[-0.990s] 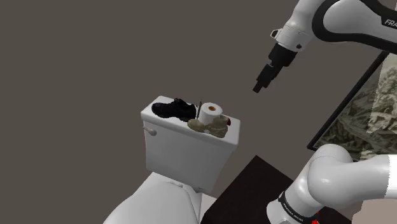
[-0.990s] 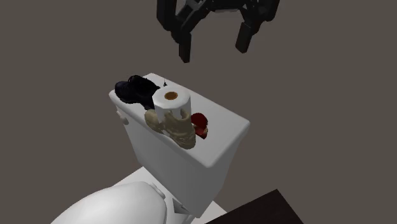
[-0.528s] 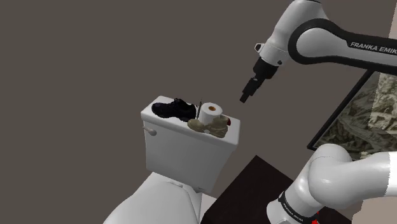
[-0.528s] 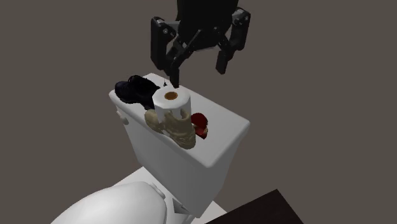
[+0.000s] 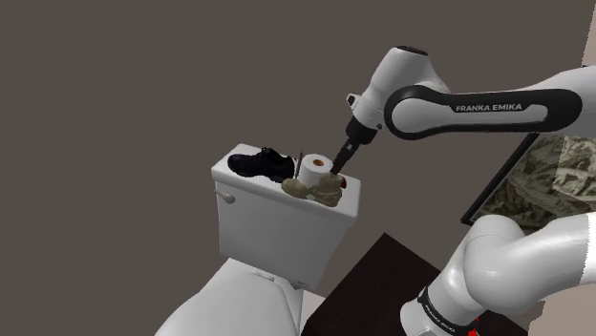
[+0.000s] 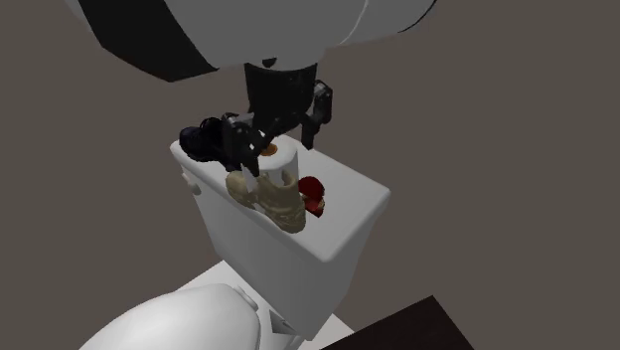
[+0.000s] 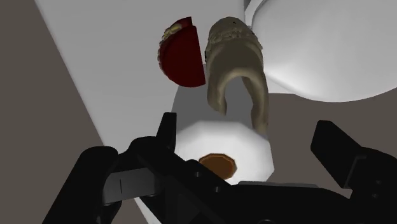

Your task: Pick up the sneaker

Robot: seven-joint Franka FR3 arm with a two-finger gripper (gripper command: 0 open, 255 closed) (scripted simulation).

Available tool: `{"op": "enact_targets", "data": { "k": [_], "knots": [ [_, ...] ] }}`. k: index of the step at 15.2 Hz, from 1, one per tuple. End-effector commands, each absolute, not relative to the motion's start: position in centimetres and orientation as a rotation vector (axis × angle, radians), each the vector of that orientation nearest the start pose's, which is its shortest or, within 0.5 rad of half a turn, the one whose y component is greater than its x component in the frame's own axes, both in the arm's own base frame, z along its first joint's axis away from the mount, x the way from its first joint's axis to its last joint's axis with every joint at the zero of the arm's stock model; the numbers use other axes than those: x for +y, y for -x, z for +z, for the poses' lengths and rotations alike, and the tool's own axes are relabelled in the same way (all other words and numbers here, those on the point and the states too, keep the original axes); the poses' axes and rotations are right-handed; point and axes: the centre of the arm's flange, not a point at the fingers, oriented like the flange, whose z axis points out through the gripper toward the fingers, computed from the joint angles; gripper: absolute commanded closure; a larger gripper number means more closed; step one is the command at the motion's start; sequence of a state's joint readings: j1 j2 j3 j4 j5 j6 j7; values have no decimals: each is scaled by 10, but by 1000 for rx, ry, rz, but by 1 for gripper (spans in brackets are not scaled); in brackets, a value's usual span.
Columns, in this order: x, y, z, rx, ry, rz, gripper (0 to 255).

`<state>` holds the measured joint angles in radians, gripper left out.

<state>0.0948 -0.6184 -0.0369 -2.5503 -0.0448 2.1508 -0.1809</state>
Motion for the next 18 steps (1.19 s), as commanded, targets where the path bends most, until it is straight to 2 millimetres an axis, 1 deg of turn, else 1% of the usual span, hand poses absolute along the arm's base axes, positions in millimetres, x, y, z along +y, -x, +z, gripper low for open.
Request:
{"op": "enact_targets", "data": {
  "k": [1,2,8,9,11,12,18],
  "knots": [
    [25,-392,472,-470,3127,-364,0],
    [25,-392,472,-470,3127,-364,0],
    [25,-392,440,-470,3127,-364,0],
    [25,-392,432,-470,3127,-364,0],
    [25,-392,432,-470,3127,-364,0],
    [25,-392,432,-470,3127,-364,255],
    [24,-392,431,-470,3127,-364,255]
  ]
}}
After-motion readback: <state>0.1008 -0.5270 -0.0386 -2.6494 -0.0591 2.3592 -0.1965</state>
